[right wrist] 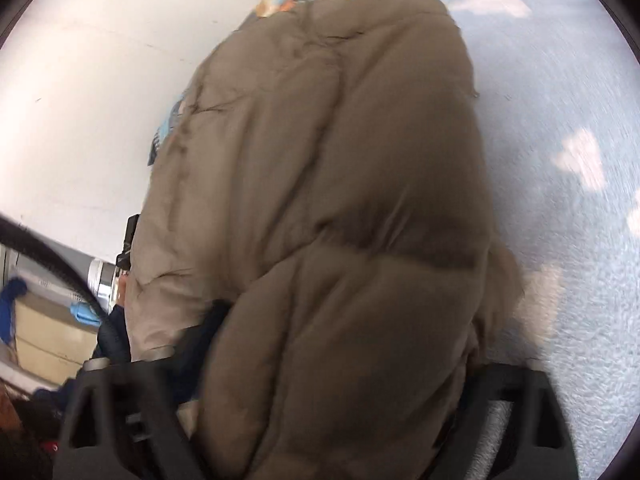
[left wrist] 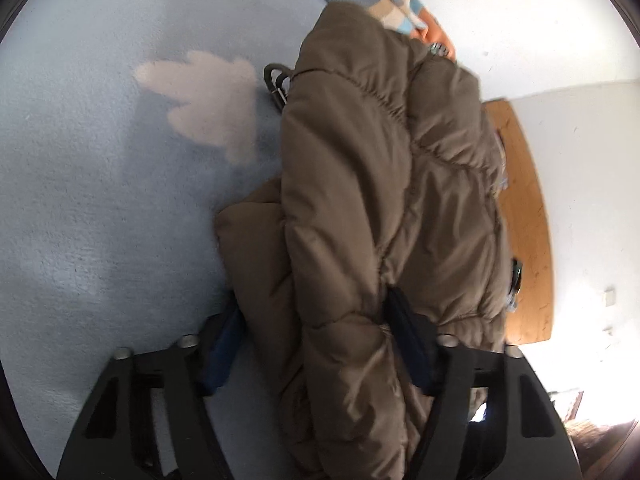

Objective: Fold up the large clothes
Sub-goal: 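Lower the folded half onto the jacket and open both grippers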

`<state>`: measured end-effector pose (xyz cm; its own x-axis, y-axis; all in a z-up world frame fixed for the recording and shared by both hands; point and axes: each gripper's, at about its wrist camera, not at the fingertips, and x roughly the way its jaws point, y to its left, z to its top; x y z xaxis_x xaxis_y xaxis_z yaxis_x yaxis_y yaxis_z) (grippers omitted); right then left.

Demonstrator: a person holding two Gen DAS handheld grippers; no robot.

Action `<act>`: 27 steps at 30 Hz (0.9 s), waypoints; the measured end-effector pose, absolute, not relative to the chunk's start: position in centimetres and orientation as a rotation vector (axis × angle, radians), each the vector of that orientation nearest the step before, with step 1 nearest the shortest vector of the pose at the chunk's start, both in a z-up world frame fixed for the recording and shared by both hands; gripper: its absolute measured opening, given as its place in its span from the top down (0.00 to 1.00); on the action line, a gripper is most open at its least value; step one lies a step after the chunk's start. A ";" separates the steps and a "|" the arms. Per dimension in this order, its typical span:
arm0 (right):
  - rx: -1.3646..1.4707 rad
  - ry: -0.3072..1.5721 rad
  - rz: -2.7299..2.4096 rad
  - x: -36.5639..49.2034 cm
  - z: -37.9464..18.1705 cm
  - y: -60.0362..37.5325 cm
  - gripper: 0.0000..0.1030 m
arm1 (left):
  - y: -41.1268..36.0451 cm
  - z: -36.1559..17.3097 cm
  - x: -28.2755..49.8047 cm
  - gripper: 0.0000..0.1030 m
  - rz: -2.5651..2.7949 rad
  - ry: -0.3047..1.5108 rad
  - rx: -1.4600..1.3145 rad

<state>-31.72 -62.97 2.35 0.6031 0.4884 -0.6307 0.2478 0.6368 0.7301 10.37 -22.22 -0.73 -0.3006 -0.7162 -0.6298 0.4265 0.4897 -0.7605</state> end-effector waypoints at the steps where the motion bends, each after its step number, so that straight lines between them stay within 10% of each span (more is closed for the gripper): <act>1: 0.882 0.924 0.163 -32.1 2.9 -62.6 0.36 | -22.0 -0.6 10.3 0.57 -1.162 1.474 -0.290; 8: 0.740 0.869 0.104 -33.8 6.2 -60.4 0.58 | -22.1 2.3 8.9 0.72 -1.140 1.359 -0.236; 27: 0.581 0.787 0.098 -36.0 13.7 -58.4 0.65 | -18.9 8.6 4.5 0.76 -1.174 1.249 -0.190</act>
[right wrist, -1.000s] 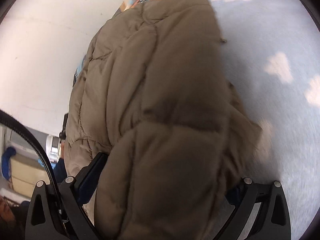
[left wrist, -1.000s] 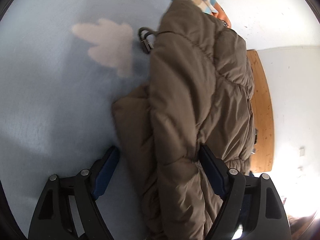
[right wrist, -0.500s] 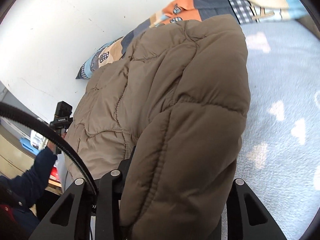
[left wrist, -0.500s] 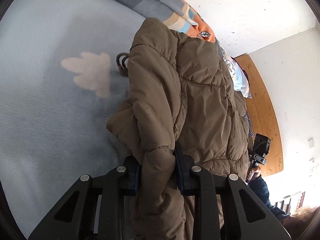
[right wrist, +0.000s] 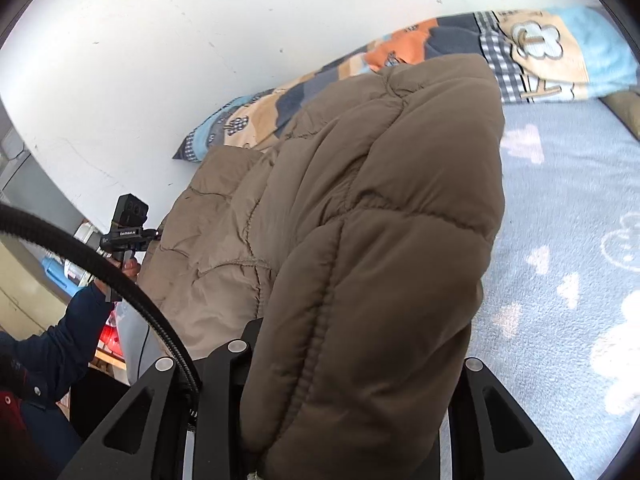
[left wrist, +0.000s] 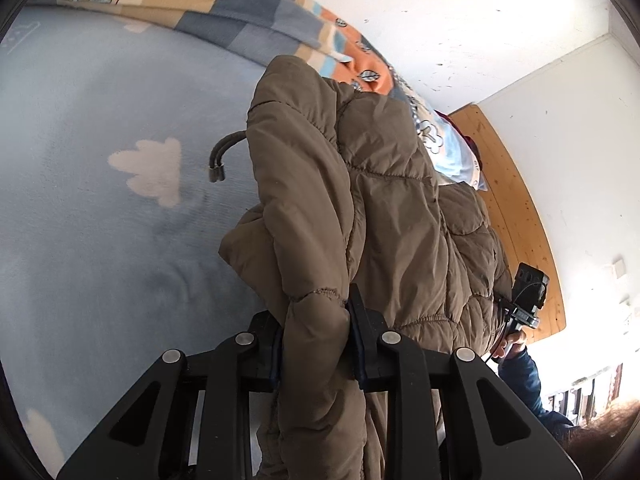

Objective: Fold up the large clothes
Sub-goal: 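Lower the folded half onto the jacket and open both grippers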

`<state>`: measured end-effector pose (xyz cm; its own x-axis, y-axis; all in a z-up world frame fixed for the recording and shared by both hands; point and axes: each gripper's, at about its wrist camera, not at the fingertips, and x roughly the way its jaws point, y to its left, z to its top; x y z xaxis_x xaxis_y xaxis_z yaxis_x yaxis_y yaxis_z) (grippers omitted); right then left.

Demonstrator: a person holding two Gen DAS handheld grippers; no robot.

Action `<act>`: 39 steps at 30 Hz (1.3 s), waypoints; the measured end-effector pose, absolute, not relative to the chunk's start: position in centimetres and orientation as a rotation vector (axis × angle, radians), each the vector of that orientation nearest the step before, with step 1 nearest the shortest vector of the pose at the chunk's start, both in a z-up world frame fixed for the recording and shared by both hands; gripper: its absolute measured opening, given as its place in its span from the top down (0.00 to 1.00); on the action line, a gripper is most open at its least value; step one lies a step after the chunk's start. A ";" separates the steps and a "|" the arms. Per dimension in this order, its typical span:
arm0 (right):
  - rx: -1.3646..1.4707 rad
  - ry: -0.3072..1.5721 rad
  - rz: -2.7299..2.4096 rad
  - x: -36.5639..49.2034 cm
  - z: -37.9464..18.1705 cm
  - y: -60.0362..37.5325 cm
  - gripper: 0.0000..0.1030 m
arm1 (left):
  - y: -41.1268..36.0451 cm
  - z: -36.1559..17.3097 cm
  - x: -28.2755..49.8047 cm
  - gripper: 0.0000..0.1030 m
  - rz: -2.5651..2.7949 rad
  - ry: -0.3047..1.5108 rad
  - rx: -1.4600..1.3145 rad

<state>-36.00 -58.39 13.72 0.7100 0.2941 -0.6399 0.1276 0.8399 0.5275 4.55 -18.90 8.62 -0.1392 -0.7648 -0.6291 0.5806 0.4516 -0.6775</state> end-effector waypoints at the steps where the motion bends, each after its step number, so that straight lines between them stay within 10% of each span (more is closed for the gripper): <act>1: 0.574 0.782 0.099 -36.5 14.2 -58.2 0.65 | -18.8 9.1 4.2 0.76 -1.174 1.244 -0.191; 15: 0.516 0.726 0.094 -44.3 20.8 -52.6 0.65 | -13.8 13.9 -5.1 0.76 -1.194 1.208 -0.208; 26: 0.638 0.884 -0.011 -46.3 12.5 -52.2 0.65 | -13.5 3.5 -6.0 0.71 -1.014 1.383 -0.250; 32: 0.851 0.972 -0.121 -47.2 7.8 -54.8 0.29 | -11.0 2.9 -5.1 0.56 -0.950 1.396 -0.414; 39: 0.815 0.900 -0.358 -52.9 12.7 -54.9 0.29 | -3.1 10.4 -8.4 0.48 -0.701 1.025 -0.420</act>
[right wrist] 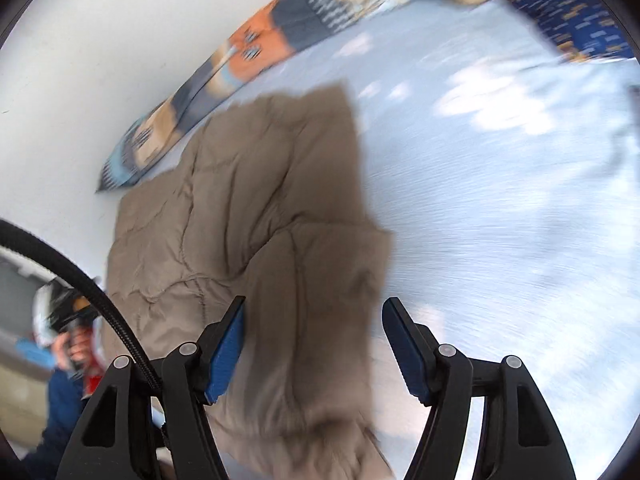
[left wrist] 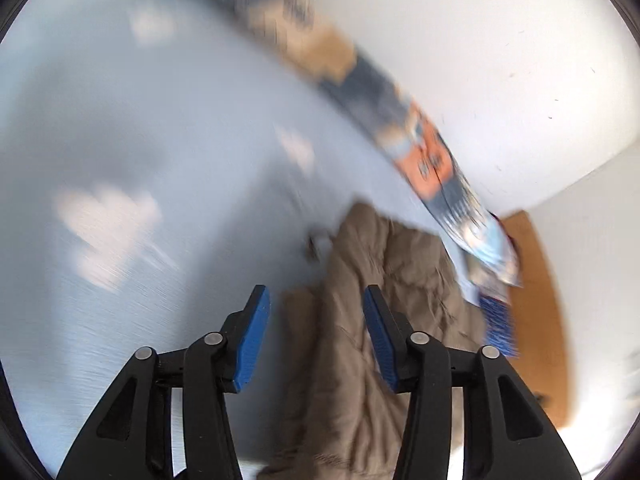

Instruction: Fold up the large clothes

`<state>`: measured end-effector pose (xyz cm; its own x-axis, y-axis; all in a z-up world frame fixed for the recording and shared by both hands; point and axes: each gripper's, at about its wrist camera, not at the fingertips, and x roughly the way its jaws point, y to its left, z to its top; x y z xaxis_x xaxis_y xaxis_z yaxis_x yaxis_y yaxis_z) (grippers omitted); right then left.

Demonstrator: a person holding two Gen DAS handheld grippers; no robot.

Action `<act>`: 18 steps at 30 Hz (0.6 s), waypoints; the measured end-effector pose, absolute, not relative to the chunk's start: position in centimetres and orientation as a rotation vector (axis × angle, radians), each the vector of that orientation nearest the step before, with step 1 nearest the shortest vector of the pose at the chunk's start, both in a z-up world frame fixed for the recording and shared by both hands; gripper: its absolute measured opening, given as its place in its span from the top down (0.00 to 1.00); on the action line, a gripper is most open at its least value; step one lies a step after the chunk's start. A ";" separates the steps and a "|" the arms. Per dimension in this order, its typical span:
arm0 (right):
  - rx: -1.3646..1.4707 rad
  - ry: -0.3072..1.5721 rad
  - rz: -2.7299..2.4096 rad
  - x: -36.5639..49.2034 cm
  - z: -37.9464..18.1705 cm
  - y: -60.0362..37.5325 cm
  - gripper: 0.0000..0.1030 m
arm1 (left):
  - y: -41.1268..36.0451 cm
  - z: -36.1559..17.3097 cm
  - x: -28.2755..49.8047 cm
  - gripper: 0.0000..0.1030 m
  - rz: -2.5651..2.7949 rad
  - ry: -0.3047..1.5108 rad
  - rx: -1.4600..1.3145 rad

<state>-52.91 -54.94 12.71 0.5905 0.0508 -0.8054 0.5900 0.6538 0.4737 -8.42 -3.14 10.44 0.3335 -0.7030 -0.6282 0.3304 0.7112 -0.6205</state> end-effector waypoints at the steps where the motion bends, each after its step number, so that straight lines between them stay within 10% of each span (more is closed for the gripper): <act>1: 0.794 0.871 -0.423 -54.0 13.9 -54.6 0.29 | -2.9 11.6 -10.0 0.42 -0.677 0.965 -0.369; 18: 0.362 0.681 -0.567 -51.2 17.8 -26.4 0.18 | -12.0 13.2 -39.6 0.20 -0.652 0.610 0.191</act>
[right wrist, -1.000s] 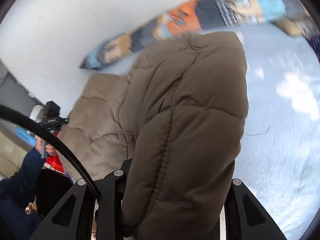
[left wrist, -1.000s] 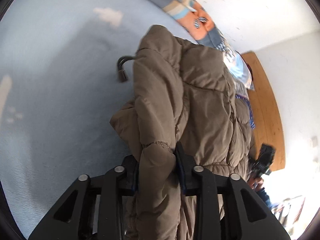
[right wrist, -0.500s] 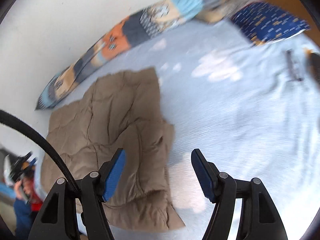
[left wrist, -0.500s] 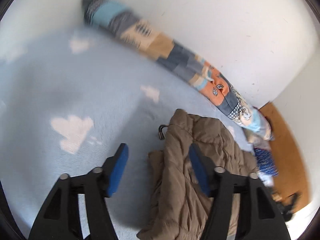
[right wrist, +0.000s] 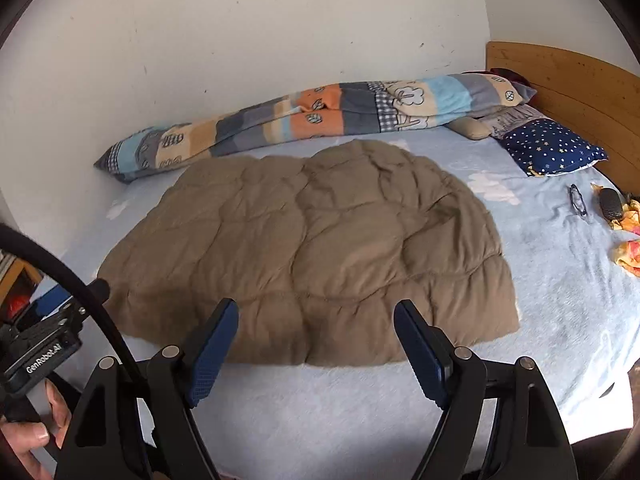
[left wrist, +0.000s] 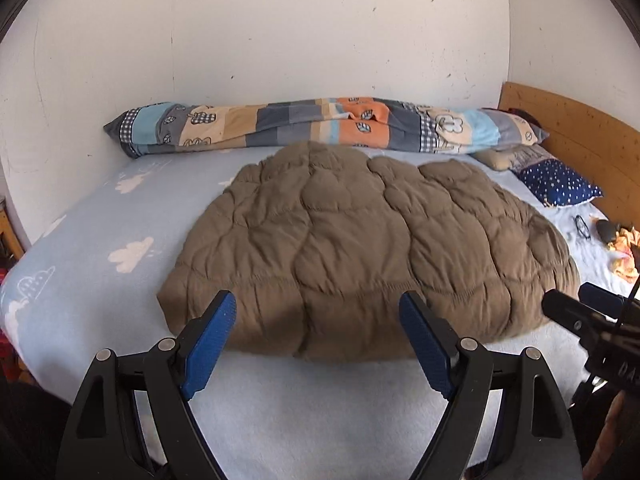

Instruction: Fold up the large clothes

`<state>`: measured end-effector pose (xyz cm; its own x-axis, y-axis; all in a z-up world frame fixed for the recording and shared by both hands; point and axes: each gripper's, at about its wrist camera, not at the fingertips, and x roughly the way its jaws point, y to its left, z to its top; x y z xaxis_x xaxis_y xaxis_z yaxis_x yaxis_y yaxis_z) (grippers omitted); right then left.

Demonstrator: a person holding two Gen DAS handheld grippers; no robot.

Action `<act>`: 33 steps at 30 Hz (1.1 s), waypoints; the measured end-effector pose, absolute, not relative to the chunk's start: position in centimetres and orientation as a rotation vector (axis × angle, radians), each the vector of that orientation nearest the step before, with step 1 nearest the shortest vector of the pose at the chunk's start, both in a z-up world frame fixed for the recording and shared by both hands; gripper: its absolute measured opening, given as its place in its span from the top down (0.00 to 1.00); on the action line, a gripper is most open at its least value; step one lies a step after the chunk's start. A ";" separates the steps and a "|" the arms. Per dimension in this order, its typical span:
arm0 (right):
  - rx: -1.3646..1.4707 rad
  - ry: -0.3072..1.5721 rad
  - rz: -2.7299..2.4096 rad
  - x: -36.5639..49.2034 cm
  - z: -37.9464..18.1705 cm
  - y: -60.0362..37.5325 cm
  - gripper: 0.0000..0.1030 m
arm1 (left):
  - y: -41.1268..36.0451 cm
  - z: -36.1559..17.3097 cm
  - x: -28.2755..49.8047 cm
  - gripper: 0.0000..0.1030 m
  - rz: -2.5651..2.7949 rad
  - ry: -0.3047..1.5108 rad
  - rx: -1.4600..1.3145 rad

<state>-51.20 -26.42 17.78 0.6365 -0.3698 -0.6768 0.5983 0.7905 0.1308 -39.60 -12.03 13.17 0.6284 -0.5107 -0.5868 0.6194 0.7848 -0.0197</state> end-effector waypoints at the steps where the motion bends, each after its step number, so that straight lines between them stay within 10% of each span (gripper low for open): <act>1: 0.355 0.680 -0.562 -51.3 17.5 -25.5 0.18 | -12.0 13.1 -40.0 0.20 -0.644 0.621 0.189; 33: 0.441 0.781 -0.542 -50.7 14.4 -25.9 0.14 | -12.9 11.1 -39.5 0.19 -0.592 0.708 0.249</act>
